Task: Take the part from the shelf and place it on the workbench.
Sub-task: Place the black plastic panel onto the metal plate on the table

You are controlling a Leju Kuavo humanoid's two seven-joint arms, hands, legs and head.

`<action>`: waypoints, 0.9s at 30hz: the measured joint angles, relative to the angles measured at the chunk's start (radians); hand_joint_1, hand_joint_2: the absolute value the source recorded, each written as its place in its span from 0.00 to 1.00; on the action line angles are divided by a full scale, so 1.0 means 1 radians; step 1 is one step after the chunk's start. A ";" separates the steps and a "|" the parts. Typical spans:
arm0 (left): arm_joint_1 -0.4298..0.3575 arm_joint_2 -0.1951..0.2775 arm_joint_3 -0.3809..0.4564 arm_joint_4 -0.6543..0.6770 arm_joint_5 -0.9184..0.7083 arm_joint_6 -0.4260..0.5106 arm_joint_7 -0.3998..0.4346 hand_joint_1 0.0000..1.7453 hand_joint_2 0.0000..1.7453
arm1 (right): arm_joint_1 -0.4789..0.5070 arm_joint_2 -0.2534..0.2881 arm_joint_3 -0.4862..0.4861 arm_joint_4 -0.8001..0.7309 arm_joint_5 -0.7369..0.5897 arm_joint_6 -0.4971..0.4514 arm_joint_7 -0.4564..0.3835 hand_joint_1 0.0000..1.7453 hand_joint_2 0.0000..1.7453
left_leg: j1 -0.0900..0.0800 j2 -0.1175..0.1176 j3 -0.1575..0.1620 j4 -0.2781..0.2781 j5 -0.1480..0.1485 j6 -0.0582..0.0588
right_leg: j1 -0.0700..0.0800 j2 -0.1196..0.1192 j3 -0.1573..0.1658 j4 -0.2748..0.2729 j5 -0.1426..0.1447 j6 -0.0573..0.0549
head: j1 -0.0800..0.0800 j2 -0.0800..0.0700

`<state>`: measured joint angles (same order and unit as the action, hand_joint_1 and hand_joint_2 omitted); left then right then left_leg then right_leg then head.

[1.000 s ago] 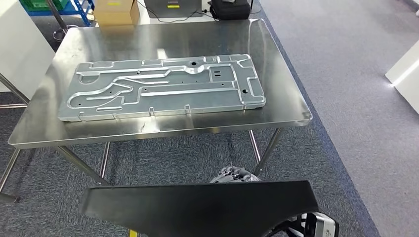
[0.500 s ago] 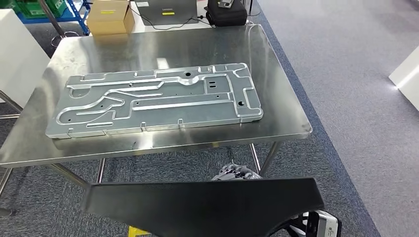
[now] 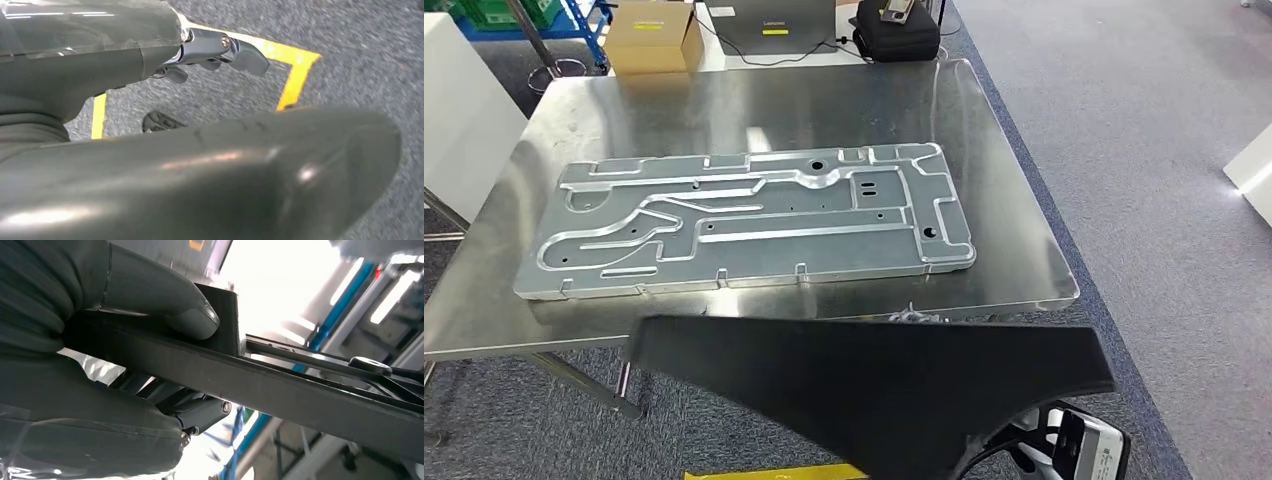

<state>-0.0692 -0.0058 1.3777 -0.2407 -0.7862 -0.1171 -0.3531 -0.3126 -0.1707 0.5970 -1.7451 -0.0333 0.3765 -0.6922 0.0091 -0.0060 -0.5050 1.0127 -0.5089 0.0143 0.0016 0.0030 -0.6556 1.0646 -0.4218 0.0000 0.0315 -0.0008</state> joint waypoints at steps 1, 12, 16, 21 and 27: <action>-0.001 0.000 0.001 0.000 0.001 -0.001 -0.004 0.00 0.00 | -0.008 0.000 -0.015 0.003 0.006 -0.013 0.001 1.00 1.00 | 0.000 0.000 0.002 0.001 -0.004 -0.005 | 0.003 -0.001 0.002 -0.020 0.008 -0.005 | -0.001 0.000; -0.003 -0.002 0.005 0.000 -0.014 -0.028 -0.041 0.00 0.00 | -0.313 -0.013 -0.297 0.237 0.116 -0.115 0.108 1.00 1.00 | 0.003 0.002 -0.159 0.236 -0.060 -0.037 | -0.002 0.005 0.032 -0.040 -0.003 -0.034 | -0.004 0.000; -0.002 -0.002 0.001 0.000 -0.034 -0.045 -0.056 0.00 0.00 | -0.503 -0.048 -0.349 0.401 0.182 -0.201 0.134 1.00 1.00 | -0.003 0.002 -0.105 0.034 0.060 -0.020 | 0.000 0.005 0.031 -0.032 -0.009 -0.019 | -0.003 0.000; -0.007 -0.003 -0.005 0.002 -0.043 -0.049 -0.055 0.00 0.00 | -0.729 -0.072 -0.341 0.655 0.317 -0.293 0.182 1.00 1.00 | -0.001 0.002 -0.100 0.007 0.076 0.009 | -0.003 0.004 0.003 0.013 -0.037 0.009 | 0.000 0.000; -0.021 -0.001 -0.017 0.003 -0.056 -0.064 -0.052 0.00 0.00 | -0.938 0.000 -0.062 1.033 0.808 -0.405 0.303 1.00 1.00 | 0.002 0.004 -0.089 0.005 0.073 0.009 | -0.015 0.001 -0.100 0.208 -0.077 0.024 | 0.004 0.000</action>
<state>-0.0903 -0.0064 1.3607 -0.2375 -0.8421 -0.1816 -0.4049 -1.2509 -0.1705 0.5353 -0.7125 0.7750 -0.0281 -0.3895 0.0111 -0.0018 -0.5938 1.0176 -0.4361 0.0230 -0.0139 0.0038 -0.7557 1.2725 -0.4992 0.0238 0.0360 -0.0008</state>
